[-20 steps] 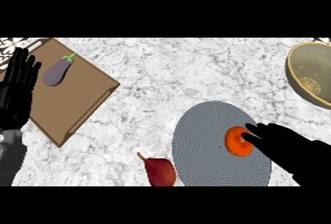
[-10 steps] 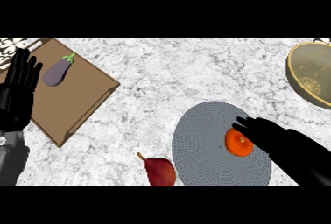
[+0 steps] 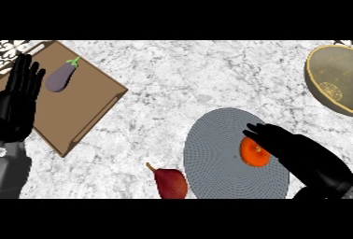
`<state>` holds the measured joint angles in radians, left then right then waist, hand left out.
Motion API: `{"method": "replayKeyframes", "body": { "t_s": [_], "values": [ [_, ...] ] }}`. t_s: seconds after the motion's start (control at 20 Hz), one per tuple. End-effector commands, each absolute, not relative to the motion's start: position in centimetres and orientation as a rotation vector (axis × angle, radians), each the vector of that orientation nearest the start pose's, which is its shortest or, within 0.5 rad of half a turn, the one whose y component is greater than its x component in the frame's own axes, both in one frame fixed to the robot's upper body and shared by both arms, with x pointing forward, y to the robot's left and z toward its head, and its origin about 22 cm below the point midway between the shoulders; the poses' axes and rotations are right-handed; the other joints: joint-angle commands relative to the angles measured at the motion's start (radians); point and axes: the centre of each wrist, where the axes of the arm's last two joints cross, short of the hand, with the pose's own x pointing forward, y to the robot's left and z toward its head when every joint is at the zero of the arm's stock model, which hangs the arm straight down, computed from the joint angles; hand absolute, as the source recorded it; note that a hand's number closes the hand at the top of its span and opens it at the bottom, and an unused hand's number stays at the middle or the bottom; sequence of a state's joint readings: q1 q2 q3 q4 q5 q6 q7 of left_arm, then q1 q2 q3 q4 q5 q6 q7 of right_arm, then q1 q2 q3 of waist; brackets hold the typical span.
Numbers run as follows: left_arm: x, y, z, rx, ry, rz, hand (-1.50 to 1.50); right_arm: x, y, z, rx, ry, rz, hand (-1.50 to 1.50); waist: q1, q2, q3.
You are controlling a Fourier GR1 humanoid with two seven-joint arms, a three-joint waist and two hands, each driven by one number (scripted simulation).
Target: Pick the squash from the placemat and place it in the bowl
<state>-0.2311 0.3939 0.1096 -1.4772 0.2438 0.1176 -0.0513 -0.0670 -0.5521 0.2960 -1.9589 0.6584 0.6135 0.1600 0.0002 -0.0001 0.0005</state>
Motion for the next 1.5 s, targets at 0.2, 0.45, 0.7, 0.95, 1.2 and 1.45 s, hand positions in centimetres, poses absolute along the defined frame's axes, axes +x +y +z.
{"method": "replayKeyframes", "body": {
  "t_s": [0.2,0.45,0.7,0.95,1.2,1.45],
  "values": [
    [30.5,32.1,8.4,0.252,-1.774,0.037,0.0,22.6,-25.4,10.1,-0.487,-1.224,1.606,-1.5,-0.004,0.0,0.0],
    [29.2,33.5,6.3,0.247,-1.779,0.032,0.0,23.7,-23.1,6.4,-0.494,-1.208,1.617,-1.5,-0.001,0.001,-0.001],
    [29.5,33.7,6.8,0.241,-1.792,0.033,0.0,23.6,-21.9,5.7,-0.473,-1.199,1.608,-1.5,0.0,0.0,-0.001],
    [28.9,34.2,7.6,0.22,-1.773,0.039,0.0,24.5,-22.7,4.9,-0.496,-1.139,1.608,-1.5,0.0,0.0,-0.001],
    [28.9,33.1,7.8,0.243,-1.791,0.02,0.0,27.2,-23.8,3.6,-0.514,-1.107,1.555,-1.5,0.004,0.0,0.0],
    [28.9,34.4,9.3,0.249,-1.789,0.028,0.0,27.0,-24.1,4.7,-0.529,-1.251,1.604,1.5,0.003,-0.001,0.0]
  ]
}}
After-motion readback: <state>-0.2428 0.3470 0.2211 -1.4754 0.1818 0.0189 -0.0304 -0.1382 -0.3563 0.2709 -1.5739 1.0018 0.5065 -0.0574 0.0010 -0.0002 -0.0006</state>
